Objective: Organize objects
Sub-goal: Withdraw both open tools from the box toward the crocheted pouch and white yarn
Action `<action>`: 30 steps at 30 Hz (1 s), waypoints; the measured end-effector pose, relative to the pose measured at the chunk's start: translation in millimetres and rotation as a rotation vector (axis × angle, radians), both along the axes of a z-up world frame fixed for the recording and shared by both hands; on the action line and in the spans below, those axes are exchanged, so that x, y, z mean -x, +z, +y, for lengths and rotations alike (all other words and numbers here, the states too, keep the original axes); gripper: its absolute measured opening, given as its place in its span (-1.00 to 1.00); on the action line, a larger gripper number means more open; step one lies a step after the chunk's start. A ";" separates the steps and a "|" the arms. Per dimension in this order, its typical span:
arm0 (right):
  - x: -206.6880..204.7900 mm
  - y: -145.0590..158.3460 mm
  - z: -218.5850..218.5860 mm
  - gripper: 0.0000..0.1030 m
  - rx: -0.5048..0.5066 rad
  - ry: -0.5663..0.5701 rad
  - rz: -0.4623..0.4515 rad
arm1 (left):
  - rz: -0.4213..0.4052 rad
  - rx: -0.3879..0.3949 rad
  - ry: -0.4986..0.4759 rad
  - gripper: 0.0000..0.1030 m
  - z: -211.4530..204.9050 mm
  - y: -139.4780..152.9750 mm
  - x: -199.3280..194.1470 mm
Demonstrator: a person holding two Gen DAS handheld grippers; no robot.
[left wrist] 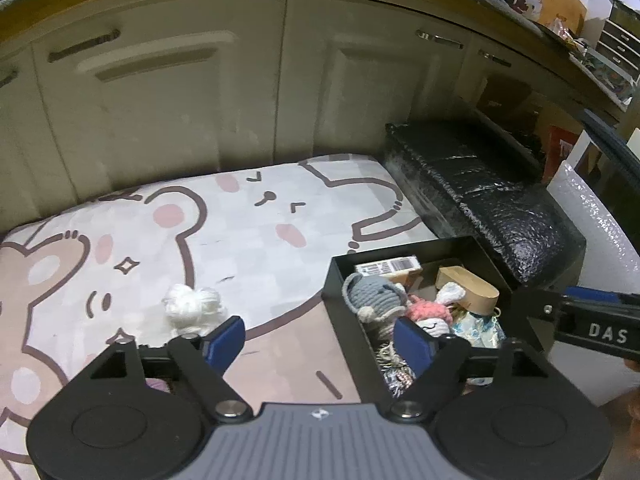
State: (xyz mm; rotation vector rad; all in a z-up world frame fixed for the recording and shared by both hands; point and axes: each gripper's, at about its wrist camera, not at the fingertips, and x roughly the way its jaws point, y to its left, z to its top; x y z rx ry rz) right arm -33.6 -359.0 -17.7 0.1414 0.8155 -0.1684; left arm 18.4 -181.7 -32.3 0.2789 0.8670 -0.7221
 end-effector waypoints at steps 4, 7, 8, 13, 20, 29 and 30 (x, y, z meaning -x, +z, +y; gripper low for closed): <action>7.0 3.4 1.0 0.60 0.020 0.001 -0.003 | -0.010 -0.002 0.021 0.79 5.7 4.1 0.7; 11.5 4.5 0.3 0.74 0.031 -0.004 0.001 | -0.024 -0.002 0.031 0.91 9.3 5.5 3.1; 12.6 4.7 0.0 0.80 0.033 -0.004 0.001 | -0.028 -0.006 0.033 0.95 9.9 5.6 3.9; 19.5 5.0 0.2 0.91 0.054 0.000 0.008 | -0.035 -0.016 0.048 1.00 14.7 7.2 6.0; 25.8 5.7 2.0 1.00 0.083 0.002 -0.002 | -0.041 -0.034 0.068 1.00 23.3 8.3 7.9; 27.9 7.3 6.0 1.00 0.091 -0.001 -0.010 | -0.027 -0.027 0.098 1.00 37.1 10.7 4.5; 27.7 7.5 6.8 1.00 0.094 -0.003 -0.011 | -0.027 -0.027 0.100 1.00 38.5 10.9 4.1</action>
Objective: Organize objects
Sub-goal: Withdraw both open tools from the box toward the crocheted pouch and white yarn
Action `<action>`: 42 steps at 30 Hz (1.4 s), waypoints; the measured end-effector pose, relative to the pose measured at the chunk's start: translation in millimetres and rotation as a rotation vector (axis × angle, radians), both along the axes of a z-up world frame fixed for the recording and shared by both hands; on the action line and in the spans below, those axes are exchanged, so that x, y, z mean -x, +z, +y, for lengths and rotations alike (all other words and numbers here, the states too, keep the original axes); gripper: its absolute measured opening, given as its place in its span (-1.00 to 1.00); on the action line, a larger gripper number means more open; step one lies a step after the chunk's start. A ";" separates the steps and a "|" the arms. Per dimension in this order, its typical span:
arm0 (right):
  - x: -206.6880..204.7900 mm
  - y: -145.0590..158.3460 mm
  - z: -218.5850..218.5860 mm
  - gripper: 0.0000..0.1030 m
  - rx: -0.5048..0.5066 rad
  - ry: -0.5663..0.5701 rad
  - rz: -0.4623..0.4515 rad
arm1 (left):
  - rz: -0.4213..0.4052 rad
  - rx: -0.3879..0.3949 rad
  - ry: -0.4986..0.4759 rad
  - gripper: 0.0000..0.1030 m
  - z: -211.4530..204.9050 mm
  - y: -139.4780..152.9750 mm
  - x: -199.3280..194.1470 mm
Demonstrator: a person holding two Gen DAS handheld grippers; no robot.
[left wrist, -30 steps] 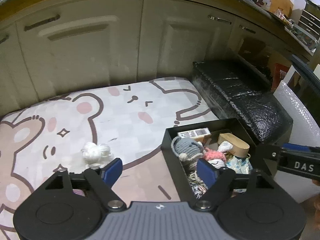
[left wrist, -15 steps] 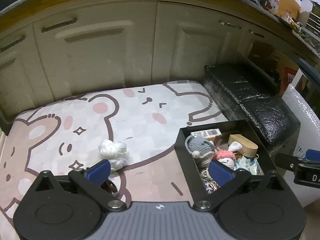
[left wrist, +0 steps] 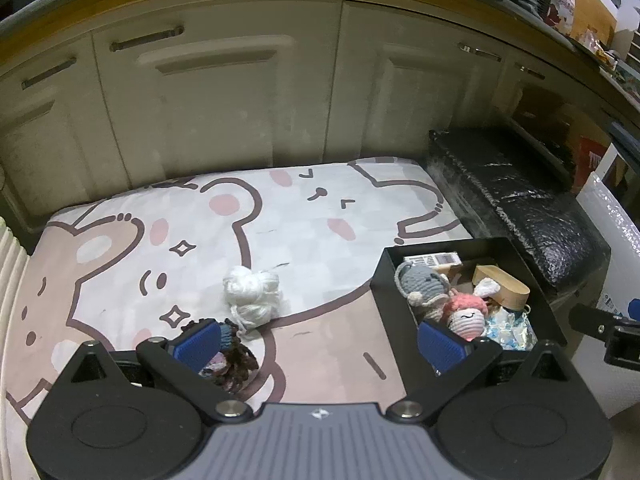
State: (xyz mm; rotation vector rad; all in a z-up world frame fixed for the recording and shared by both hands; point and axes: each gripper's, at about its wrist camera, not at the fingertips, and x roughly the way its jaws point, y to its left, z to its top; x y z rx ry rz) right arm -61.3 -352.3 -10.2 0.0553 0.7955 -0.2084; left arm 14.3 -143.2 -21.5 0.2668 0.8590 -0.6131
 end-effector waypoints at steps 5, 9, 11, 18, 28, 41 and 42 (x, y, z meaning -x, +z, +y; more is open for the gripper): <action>-2.3 -0.2 4.5 1.00 -0.005 -0.002 -0.002 | -0.001 0.000 0.014 1.00 7.4 -0.1 -3.5; -6.7 -1.3 11.4 1.00 -0.008 0.003 -0.003 | -0.004 -0.001 0.025 1.00 16.0 -0.5 -7.6; -10.1 -2.4 16.0 1.00 -0.008 0.006 -0.002 | -0.008 -0.002 0.030 1.00 20.6 0.2 -9.8; -23.0 -6.8 39.0 1.00 -0.021 0.031 -0.006 | -0.013 -0.002 0.073 1.00 46.8 0.5 -22.6; -44.1 -12.7 83.4 1.00 -0.043 0.113 -0.009 | -0.014 -0.010 0.138 1.00 84.7 -1.3 -43.6; -65.4 -18.0 137.2 1.00 -0.071 0.229 -0.021 | -0.008 -0.024 0.142 1.00 109.9 -9.3 -58.6; -66.5 -17.8 140.2 1.00 -0.075 0.238 -0.024 | -0.007 -0.023 0.139 1.00 110.7 -10.1 -59.4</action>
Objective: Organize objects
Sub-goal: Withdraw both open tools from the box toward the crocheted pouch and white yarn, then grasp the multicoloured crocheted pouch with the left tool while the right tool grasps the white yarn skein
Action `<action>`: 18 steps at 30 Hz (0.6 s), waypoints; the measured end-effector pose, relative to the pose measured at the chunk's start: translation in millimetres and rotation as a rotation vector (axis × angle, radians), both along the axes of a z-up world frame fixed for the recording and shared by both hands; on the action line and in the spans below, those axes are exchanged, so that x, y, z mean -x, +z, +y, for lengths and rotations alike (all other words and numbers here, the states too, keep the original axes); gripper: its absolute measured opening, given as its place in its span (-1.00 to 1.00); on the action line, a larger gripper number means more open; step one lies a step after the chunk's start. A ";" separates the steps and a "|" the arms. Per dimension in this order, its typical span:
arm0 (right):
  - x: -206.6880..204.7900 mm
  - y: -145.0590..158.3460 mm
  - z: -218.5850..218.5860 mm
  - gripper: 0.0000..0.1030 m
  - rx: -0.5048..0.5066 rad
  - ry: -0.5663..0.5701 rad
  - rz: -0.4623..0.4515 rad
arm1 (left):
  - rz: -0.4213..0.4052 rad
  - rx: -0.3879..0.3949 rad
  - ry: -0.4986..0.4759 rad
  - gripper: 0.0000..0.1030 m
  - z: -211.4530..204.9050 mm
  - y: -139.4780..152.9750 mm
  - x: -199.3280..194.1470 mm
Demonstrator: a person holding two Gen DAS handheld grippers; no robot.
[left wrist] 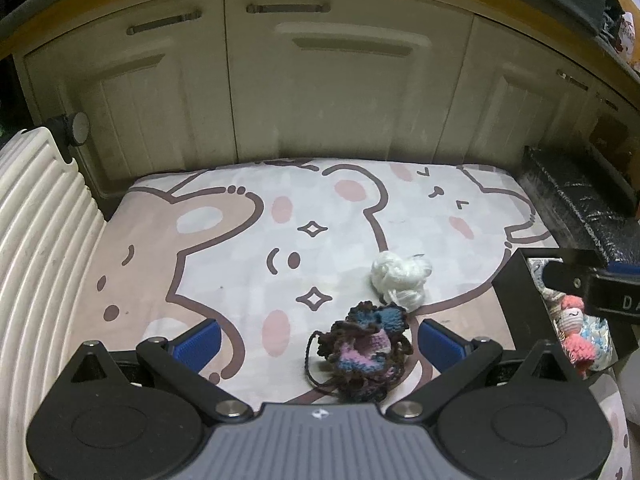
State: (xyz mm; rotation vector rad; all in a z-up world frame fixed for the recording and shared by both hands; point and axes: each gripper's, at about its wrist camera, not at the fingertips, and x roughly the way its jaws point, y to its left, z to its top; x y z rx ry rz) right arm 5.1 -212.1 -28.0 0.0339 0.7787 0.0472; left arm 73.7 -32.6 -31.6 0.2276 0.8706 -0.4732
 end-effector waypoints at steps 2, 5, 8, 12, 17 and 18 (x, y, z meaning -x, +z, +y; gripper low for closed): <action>-2.5 -0.1 5.8 1.00 -0.007 0.015 -0.006 | 0.003 0.005 -0.007 1.00 0.7 -1.2 -1.4; -6.8 -1.8 10.2 1.00 -0.026 0.019 -0.006 | 0.009 0.018 -0.029 0.99 -0.9 -2.8 -1.5; -12.3 -5.4 13.1 1.00 -0.048 0.023 0.001 | 0.018 0.022 -0.069 0.98 -6.5 -5.8 0.0; -21.7 -13.3 18.3 1.00 -0.051 0.029 0.020 | 0.038 -0.002 -0.122 0.92 -17.2 -17.2 1.6; -34.0 -23.4 23.0 1.00 -0.081 0.037 0.049 | 0.059 -0.059 -0.168 0.87 -29.0 -36.0 -2.2; -37.1 -25.5 23.6 1.00 -0.093 0.037 0.058 | 0.065 -0.063 -0.170 0.86 -30.6 -39.1 -3.4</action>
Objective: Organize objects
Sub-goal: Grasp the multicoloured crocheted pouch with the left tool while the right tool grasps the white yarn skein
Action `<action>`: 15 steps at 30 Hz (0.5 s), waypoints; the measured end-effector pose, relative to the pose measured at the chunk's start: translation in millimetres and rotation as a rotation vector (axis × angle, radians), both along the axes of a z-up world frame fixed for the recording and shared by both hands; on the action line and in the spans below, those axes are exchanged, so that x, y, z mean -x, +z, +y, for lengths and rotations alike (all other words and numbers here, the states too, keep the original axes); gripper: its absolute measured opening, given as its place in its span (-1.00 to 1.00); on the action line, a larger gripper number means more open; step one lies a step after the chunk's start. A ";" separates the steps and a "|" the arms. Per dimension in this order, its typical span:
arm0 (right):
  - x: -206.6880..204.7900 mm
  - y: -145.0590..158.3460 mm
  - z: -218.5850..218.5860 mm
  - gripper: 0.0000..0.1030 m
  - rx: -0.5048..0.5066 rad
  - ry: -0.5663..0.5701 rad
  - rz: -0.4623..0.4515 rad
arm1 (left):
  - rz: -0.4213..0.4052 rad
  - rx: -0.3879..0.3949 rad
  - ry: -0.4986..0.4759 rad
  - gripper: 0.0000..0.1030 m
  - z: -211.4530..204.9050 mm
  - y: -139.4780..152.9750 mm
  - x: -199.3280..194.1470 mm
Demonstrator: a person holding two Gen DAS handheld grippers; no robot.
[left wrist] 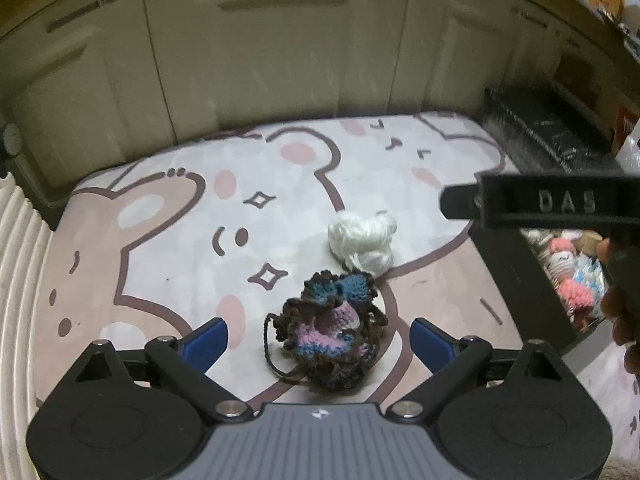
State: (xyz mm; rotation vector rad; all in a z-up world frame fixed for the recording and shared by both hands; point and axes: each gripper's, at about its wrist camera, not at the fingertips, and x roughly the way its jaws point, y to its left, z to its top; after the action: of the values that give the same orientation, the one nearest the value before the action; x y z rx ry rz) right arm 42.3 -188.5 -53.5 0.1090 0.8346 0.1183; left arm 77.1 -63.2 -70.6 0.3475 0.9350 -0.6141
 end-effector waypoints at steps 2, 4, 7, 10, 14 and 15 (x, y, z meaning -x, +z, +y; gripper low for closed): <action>-5.4 -4.7 1.8 1.00 -0.017 -0.001 0.015 | 0.008 -0.008 -0.005 0.86 -3.2 -5.4 -2.9; -9.8 -10.7 5.0 1.00 -0.026 -0.001 0.032 | 0.009 -0.022 -0.017 0.85 -7.7 -10.5 -5.0; -16.0 -18.0 8.8 1.00 -0.047 0.010 0.059 | 0.023 -0.038 -0.030 0.76 -14.2 -18.9 -9.9; -24.2 -23.4 8.9 1.00 -0.073 -0.002 0.076 | 0.045 -0.038 -0.033 0.65 -18.6 -27.0 -15.0; -34.0 -33.4 8.2 0.90 -0.121 -0.013 0.096 | 0.077 -0.045 -0.042 0.44 -23.9 -38.3 -20.6; -36.3 -35.9 8.8 0.88 -0.127 -0.013 0.100 | 0.083 -0.050 -0.042 0.39 -24.9 -41.1 -22.2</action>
State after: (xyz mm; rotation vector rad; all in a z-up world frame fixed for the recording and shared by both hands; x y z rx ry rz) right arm 78.5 -179.7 -89.4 0.2409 0.9259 0.1543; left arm 99.3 -88.1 -111.8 0.3898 1.0256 -0.6485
